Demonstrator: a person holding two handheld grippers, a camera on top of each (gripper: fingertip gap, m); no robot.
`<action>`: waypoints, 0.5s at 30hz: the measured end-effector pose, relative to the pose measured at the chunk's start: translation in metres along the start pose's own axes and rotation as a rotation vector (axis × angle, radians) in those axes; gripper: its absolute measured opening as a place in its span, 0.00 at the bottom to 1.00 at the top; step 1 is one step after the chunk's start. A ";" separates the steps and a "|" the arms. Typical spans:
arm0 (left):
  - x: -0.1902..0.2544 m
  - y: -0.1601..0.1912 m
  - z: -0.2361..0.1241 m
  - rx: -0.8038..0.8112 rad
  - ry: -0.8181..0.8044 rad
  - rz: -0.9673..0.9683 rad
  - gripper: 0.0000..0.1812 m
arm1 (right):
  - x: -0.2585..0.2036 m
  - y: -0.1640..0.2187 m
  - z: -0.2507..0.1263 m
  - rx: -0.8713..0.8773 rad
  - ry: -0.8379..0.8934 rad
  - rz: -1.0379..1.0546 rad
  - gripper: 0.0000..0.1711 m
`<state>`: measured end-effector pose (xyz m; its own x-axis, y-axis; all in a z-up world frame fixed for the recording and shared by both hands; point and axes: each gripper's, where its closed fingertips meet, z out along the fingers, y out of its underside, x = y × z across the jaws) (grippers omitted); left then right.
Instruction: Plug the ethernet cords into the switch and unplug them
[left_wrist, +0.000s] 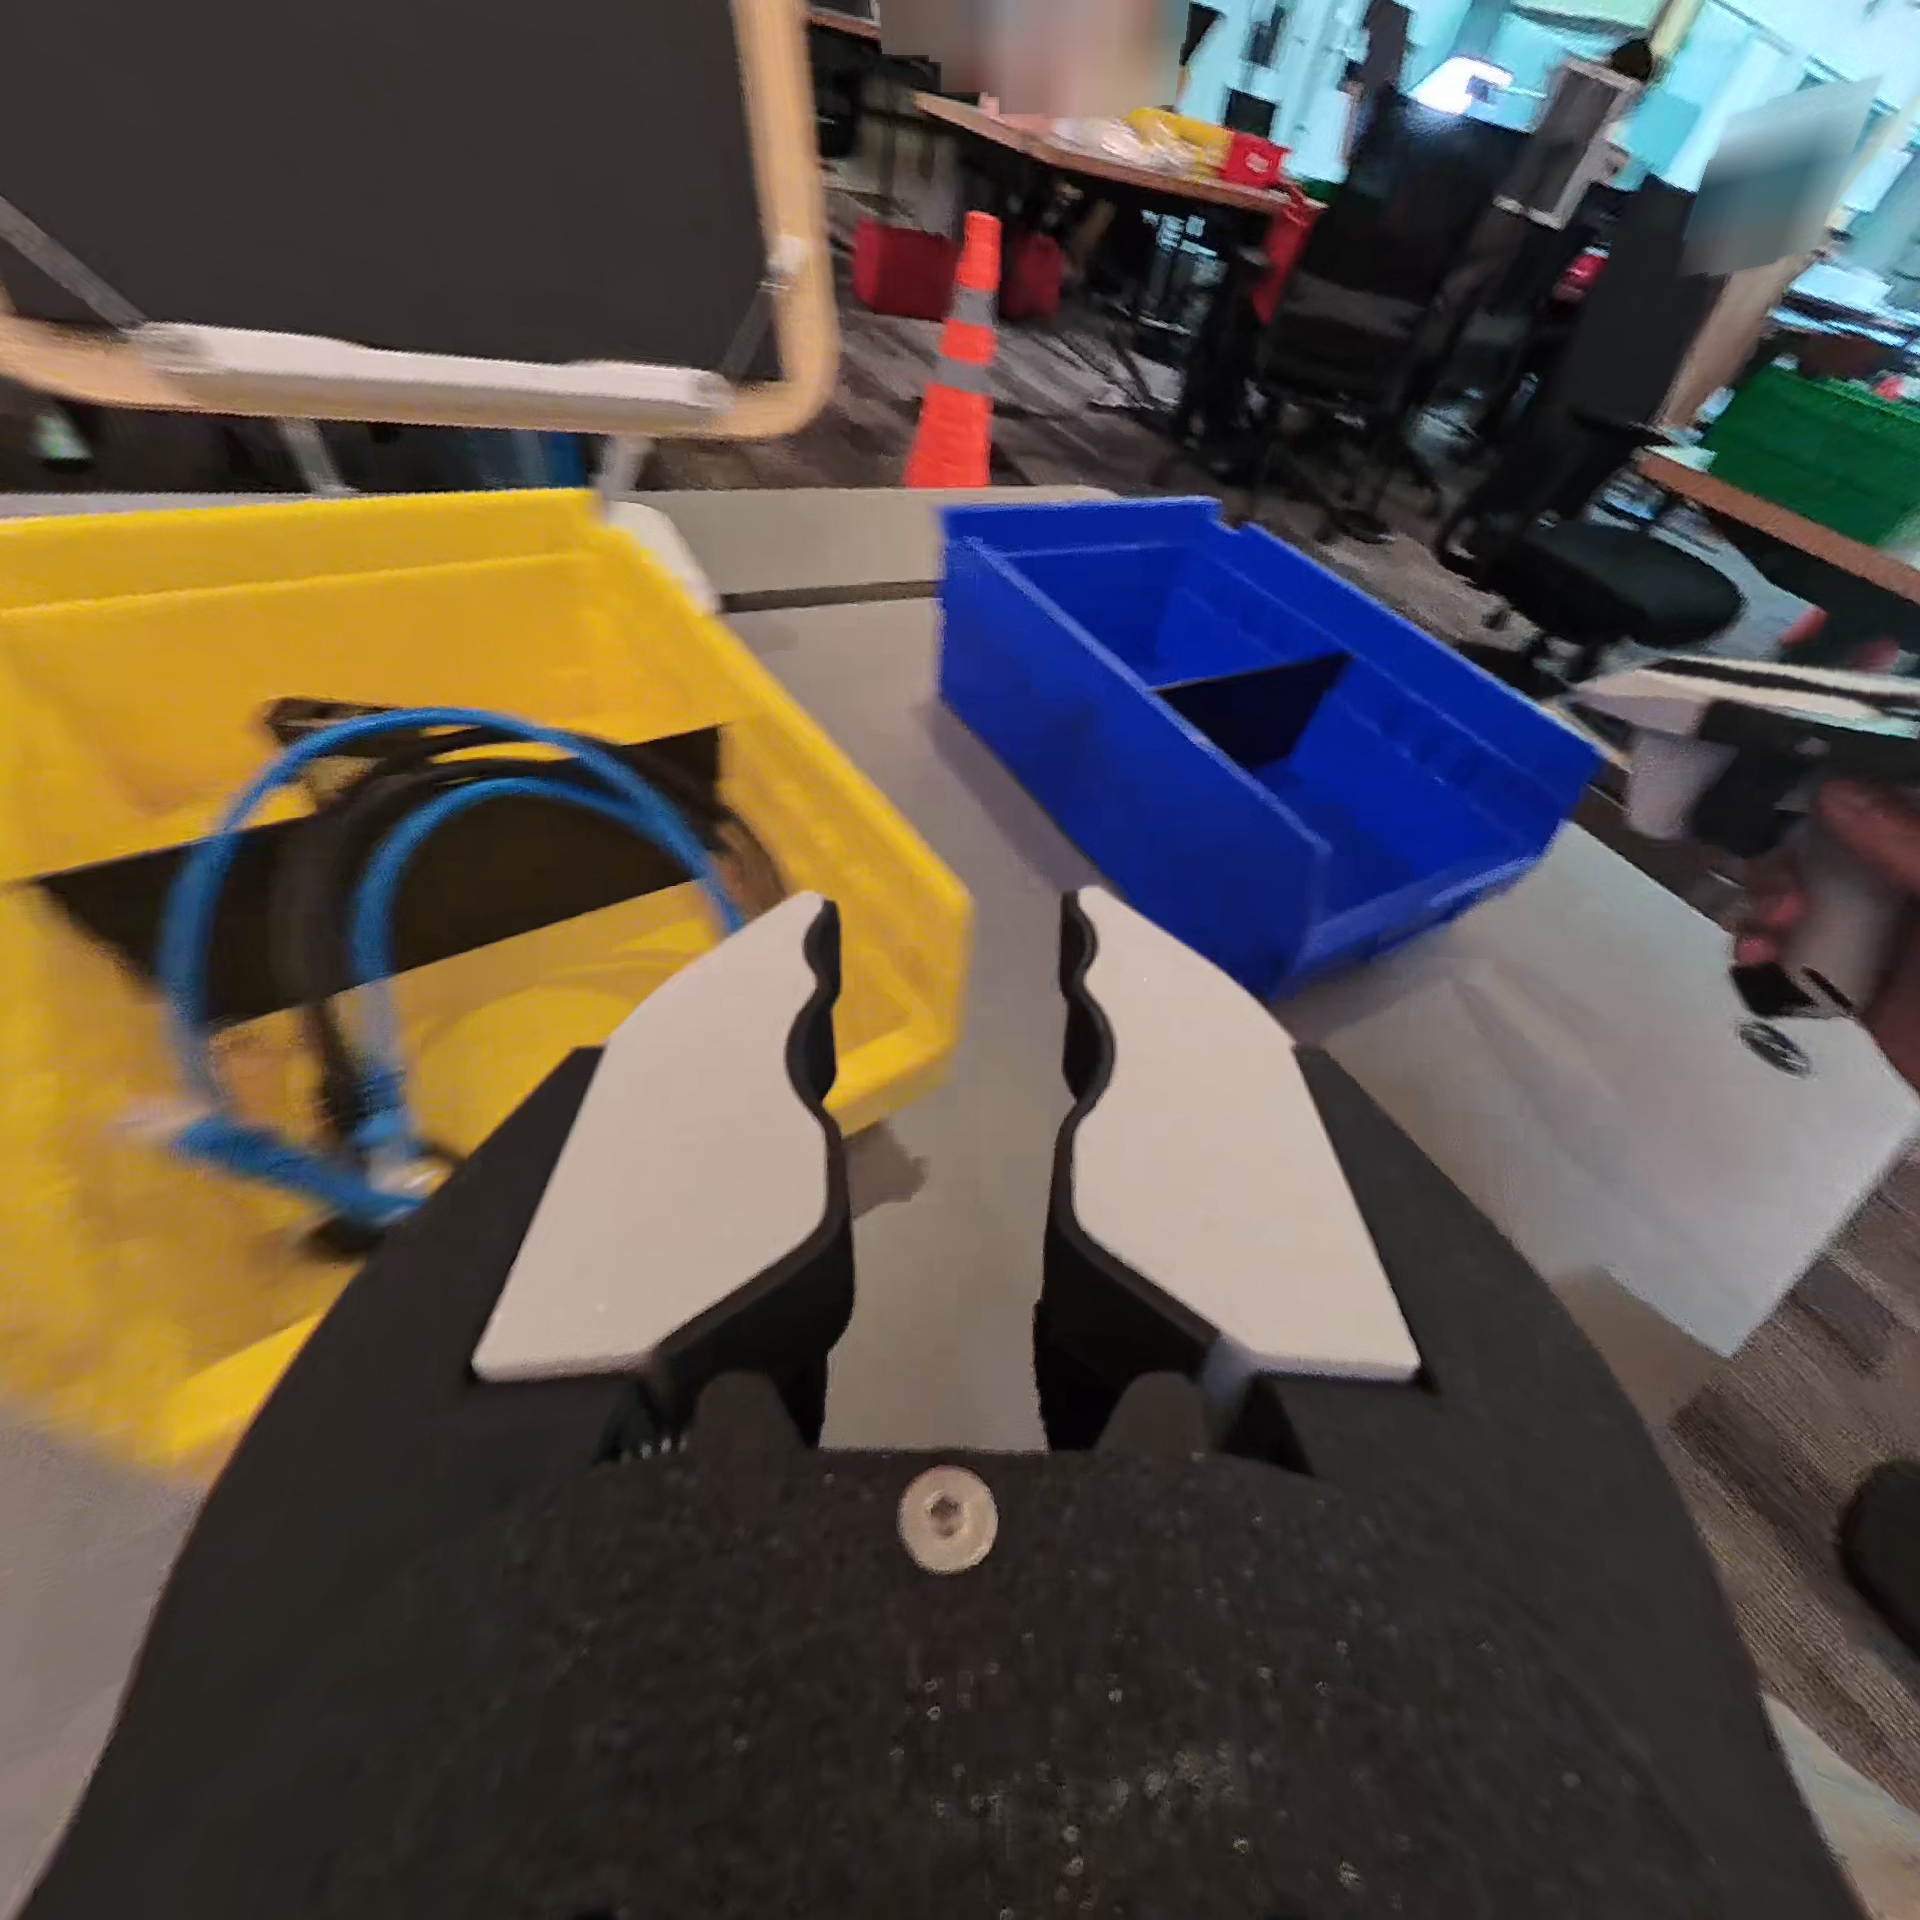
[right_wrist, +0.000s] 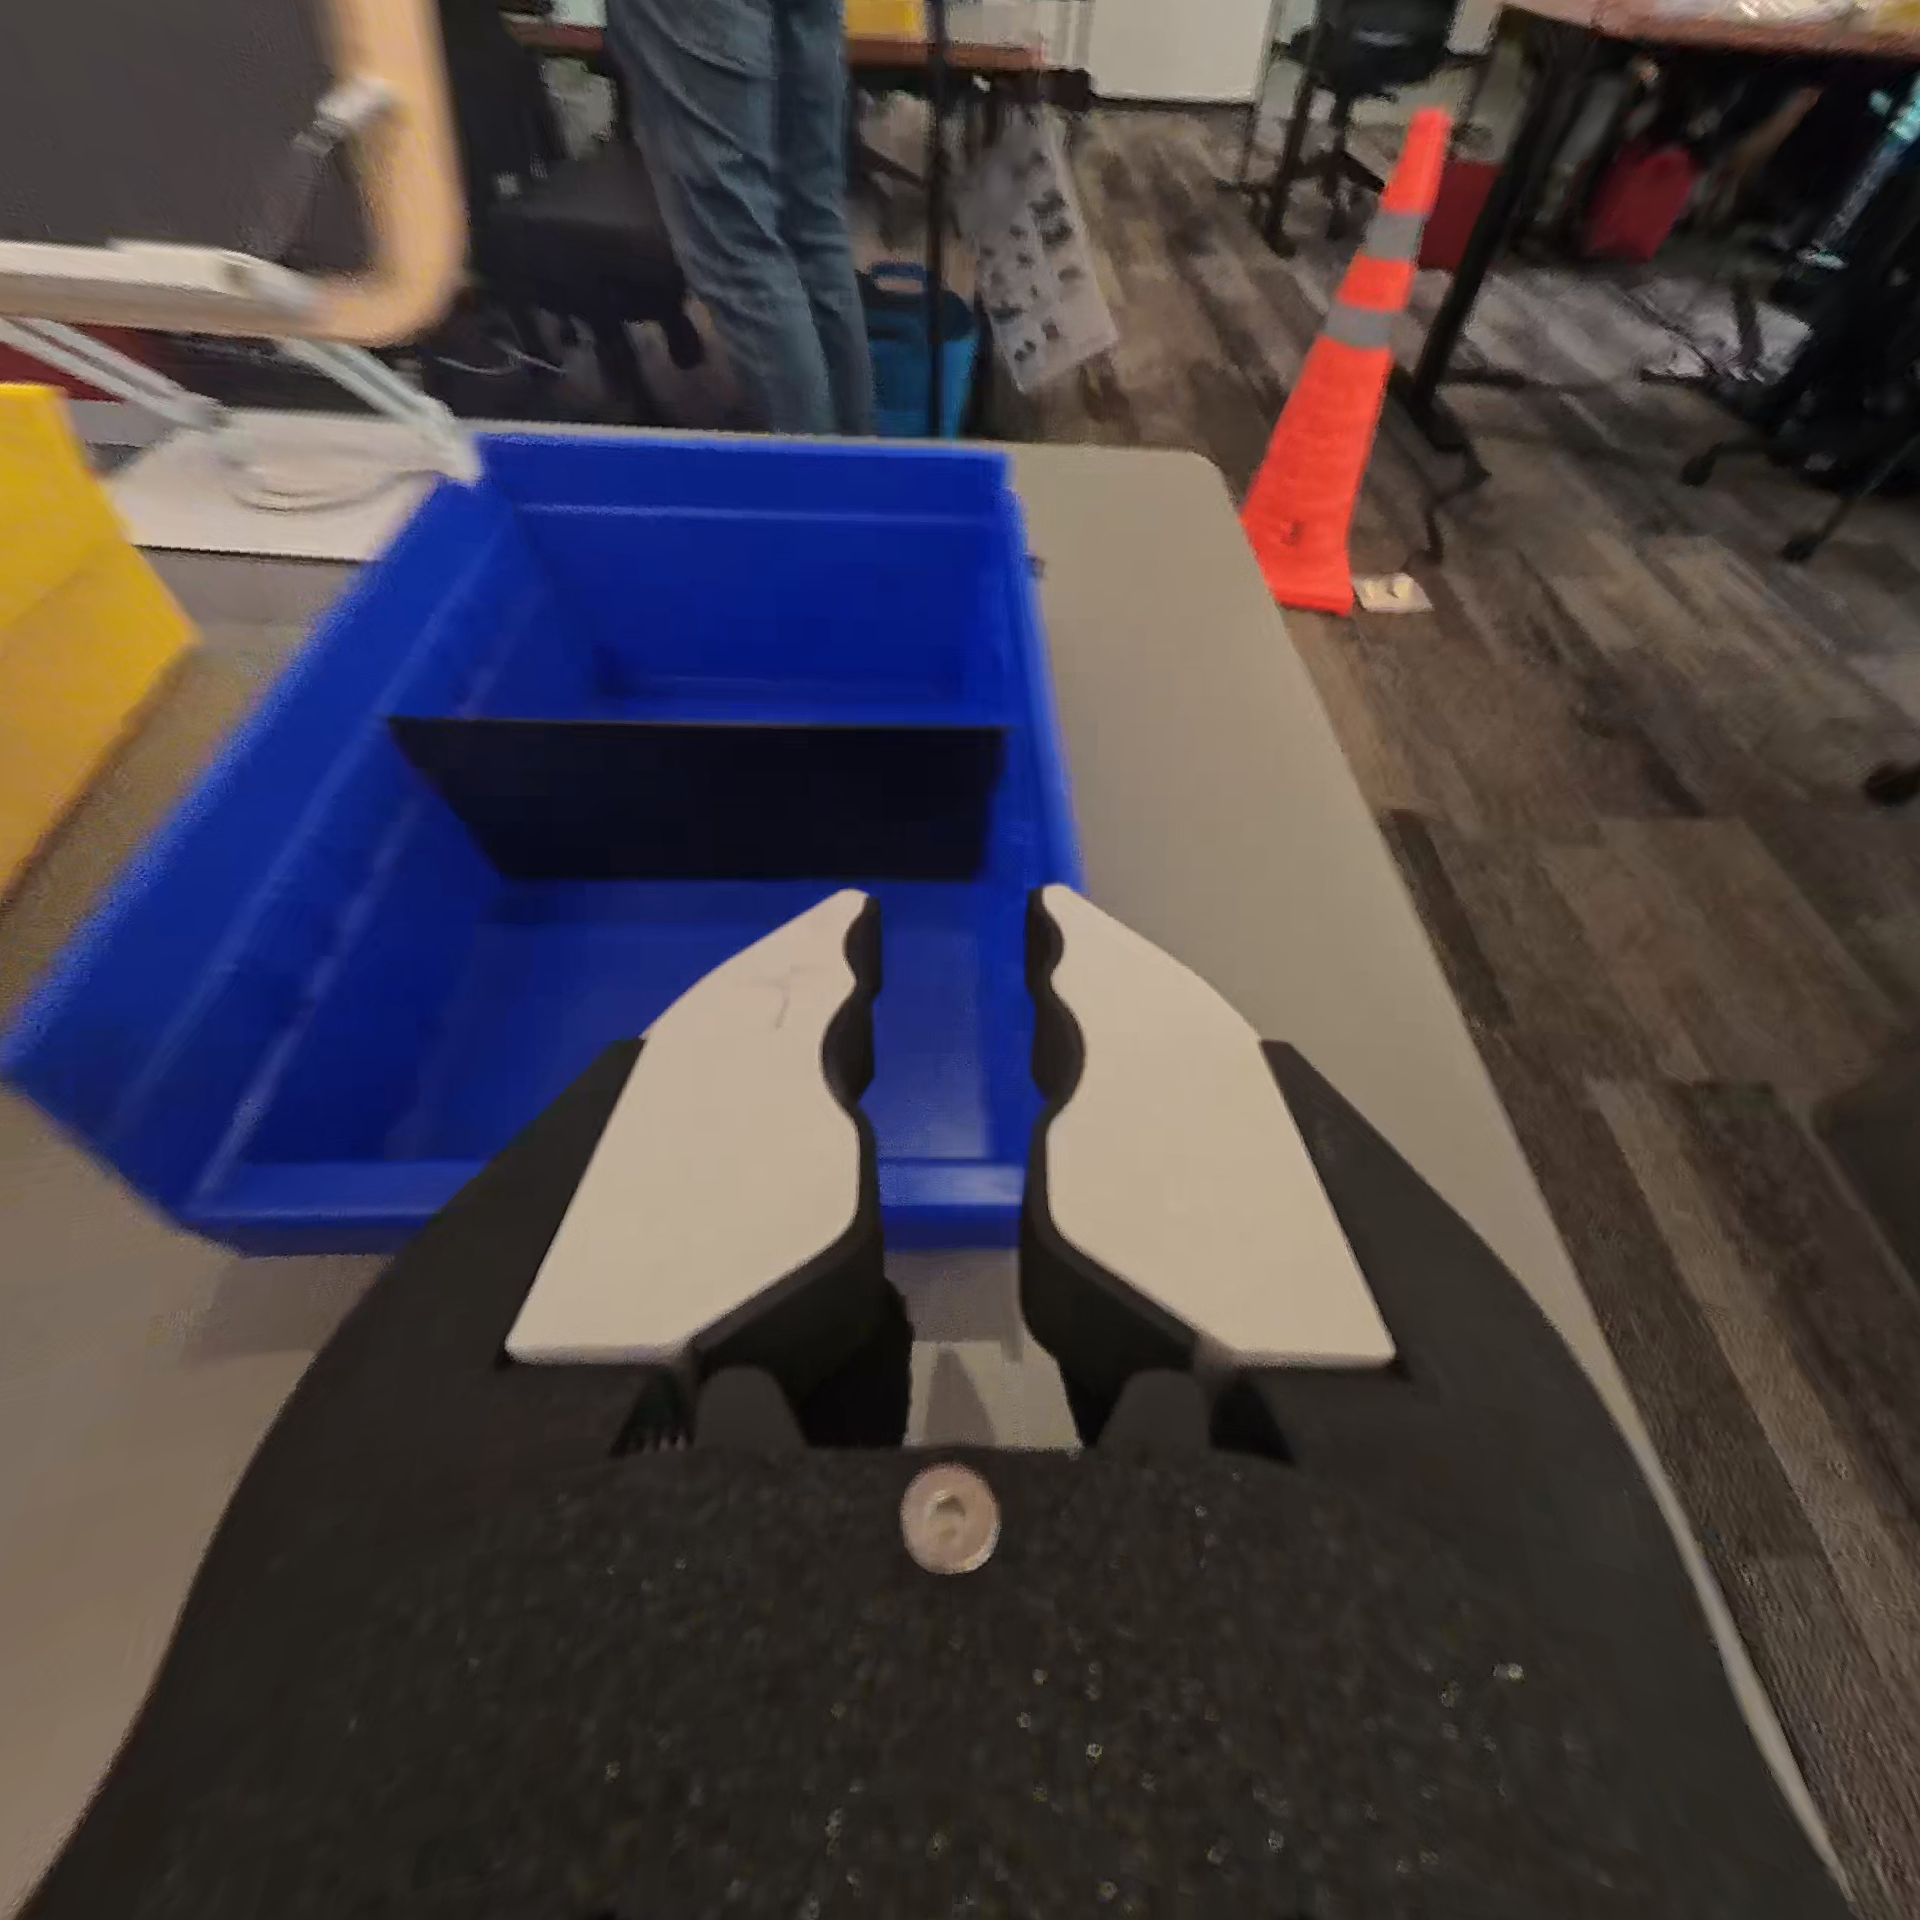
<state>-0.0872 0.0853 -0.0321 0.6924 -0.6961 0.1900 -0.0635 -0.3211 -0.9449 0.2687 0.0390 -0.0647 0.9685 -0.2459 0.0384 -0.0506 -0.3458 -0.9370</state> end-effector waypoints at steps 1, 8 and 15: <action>-0.019 -0.001 -0.014 0.007 -0.046 -0.008 0.22 | -0.021 -0.007 -0.002 0.013 -0.043 -0.014 0.15; -0.121 0.029 -0.082 -0.027 -0.332 -0.018 0.23 | -0.227 -0.022 -0.010 0.036 -0.438 -0.056 0.18; -0.163 0.065 -0.052 -0.154 -0.426 -0.037 0.24 | -0.331 0.013 0.015 -0.091 -0.470 0.018 0.23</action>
<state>-0.2411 0.1443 -0.1107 0.9279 -0.3669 0.0656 -0.1175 -0.4548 -0.8828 -0.0494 0.1294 -0.0943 0.9716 0.1759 -0.1584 -0.0693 -0.4284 -0.9009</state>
